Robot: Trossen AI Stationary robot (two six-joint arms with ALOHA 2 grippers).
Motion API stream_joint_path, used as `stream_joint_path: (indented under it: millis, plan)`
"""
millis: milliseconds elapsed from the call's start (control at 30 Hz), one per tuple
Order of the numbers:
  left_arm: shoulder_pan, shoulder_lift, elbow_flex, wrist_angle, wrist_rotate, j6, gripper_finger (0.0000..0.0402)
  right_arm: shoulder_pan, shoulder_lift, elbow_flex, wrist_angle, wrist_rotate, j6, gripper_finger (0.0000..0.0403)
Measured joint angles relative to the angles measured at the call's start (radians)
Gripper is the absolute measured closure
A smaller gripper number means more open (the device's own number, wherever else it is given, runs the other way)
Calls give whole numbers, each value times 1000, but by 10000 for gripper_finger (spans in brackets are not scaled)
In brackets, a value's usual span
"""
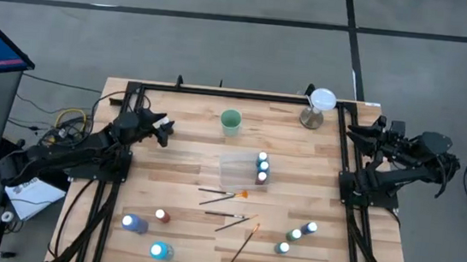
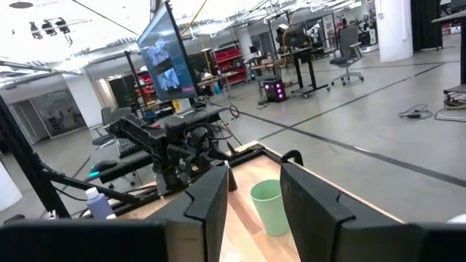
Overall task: Pick & Place Paint Supplies
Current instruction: Put the black paint bottle into the transparent bin
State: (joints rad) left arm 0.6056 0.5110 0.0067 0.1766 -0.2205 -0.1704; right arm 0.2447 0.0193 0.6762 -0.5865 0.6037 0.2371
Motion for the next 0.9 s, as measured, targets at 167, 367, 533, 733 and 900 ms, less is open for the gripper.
stream_joint_path:
  millis: [167,367,533,733,900]
  plan:
    - [0,10,0,4,0,5,202,0,0,0,0,9,0,280]
    - [0,78,0,-7,19,-26,249,0,0,0,0,11,0,281]
    - [-1,129,2,20,13,-43,284,0,0,0,0,11,0,281]
    - [-18,134,3,85,34,-56,290,0,0,0,2,30,0,281]
    - [-25,134,57,92,36,-111,290,0,0,0,3,29,-1,281]
